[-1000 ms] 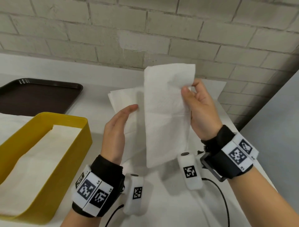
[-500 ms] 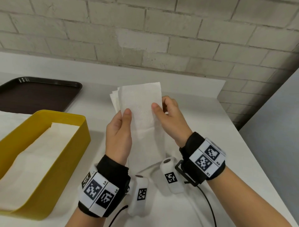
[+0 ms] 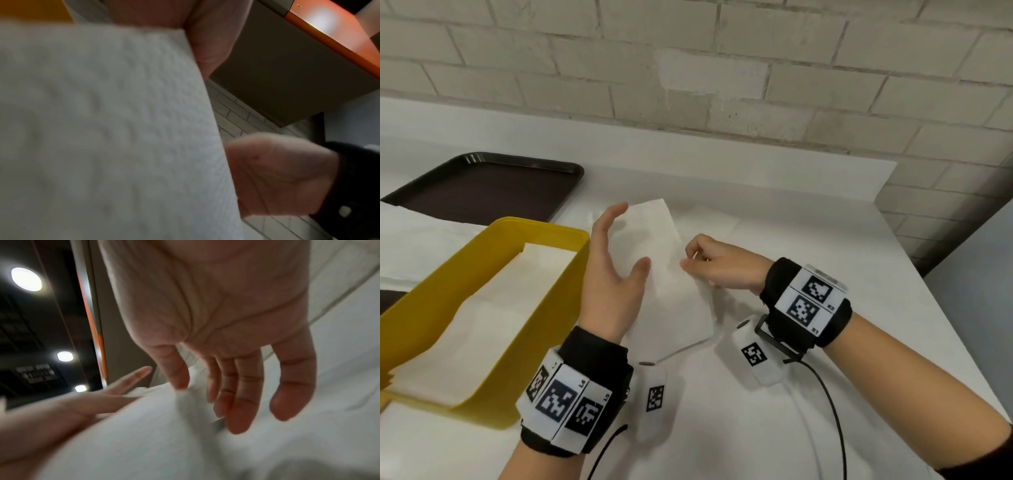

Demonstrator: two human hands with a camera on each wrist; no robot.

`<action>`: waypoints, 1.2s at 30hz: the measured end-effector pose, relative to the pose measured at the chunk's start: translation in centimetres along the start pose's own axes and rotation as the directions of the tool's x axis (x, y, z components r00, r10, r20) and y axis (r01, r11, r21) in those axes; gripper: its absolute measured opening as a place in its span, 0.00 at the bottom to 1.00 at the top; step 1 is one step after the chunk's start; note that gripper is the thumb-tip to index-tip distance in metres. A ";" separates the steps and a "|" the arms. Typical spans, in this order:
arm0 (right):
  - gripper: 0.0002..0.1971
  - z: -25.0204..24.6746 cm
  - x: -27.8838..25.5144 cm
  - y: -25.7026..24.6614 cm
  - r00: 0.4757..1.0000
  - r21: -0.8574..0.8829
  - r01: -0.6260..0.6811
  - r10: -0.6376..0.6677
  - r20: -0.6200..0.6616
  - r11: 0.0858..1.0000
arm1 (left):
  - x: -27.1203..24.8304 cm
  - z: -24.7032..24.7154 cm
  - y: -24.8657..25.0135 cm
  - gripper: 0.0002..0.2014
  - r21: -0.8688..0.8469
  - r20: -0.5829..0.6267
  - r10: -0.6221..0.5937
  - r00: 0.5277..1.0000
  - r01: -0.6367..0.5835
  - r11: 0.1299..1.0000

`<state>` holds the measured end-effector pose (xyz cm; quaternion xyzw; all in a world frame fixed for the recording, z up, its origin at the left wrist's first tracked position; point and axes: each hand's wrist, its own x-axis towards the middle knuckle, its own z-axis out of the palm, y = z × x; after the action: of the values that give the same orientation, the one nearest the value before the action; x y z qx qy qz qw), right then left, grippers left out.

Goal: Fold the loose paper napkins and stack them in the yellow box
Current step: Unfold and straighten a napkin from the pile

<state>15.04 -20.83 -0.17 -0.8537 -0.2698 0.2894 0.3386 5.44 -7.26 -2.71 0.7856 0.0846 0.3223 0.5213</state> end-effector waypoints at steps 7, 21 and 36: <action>0.21 -3.3 7.8 3.1 0.980 -0.558 -0.152 0.052 -0.191 0.816 | -0.2 -2.9 0.0 0.18 0.111 -0.077 -0.082 0.994 0.091 0.990; 0.12 -3.2 13.1 4.4 0.969 -0.637 -0.222 0.095 -0.227 0.738 | -1.1 -3.3 0.2 0.13 0.082 -0.058 -0.262 0.963 0.266 0.960; 0.12 -3.4 -2.8 -3.2 0.885 0.581 0.425 -0.184 -0.427 0.695 | 0.5 -0.6 1.0 0.23 -0.209 0.127 -0.327 0.937 0.347 0.914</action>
<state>14.53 -22.10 5.14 -0.6568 -0.2278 0.1542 0.7021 5.24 -6.98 -1.47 0.7076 0.1576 0.1995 0.6592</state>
